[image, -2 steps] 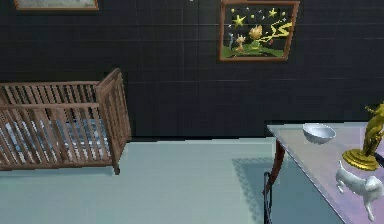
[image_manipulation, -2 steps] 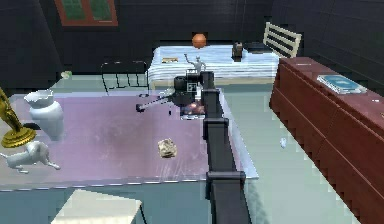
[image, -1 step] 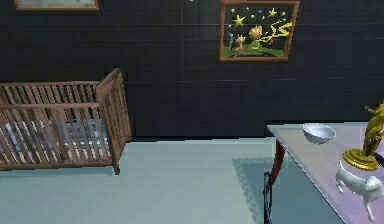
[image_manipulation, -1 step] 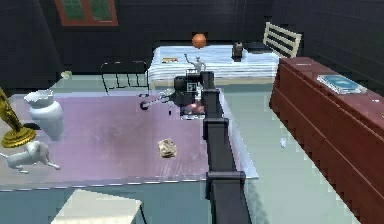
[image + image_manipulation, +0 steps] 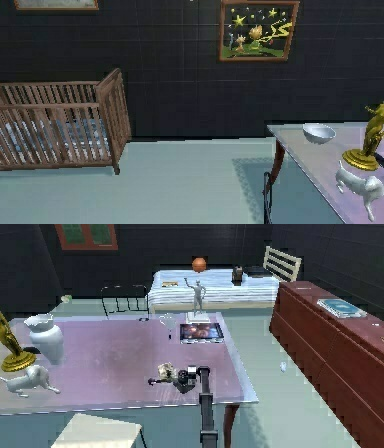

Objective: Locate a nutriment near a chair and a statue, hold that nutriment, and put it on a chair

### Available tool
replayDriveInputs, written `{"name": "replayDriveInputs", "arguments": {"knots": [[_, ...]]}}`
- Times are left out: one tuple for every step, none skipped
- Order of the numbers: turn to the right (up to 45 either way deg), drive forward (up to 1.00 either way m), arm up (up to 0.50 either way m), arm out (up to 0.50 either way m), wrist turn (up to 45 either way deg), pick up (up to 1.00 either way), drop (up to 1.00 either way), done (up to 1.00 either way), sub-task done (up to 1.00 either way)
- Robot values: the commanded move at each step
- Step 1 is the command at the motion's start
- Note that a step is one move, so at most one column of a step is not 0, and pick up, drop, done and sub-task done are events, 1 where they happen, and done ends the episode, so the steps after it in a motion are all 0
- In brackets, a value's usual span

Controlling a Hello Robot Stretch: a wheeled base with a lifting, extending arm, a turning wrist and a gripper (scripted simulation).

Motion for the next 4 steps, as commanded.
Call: {"name": "replayDriveInputs", "arguments": {"knots": [[0.0,0.00,0.00,0.00,0.0,1.00,0.00,0.00,0.00],[0.0,0.00,0.10,0.00,0.0,0.00,0.00,0.00,0.00],[0.0,0.00,0.30,0.00,0.0,0.00,0.00,0.00,0.00],[0.0,0.00,0.00,0.00,-45.0,0.00,0.00,0.00,0.00]]}}
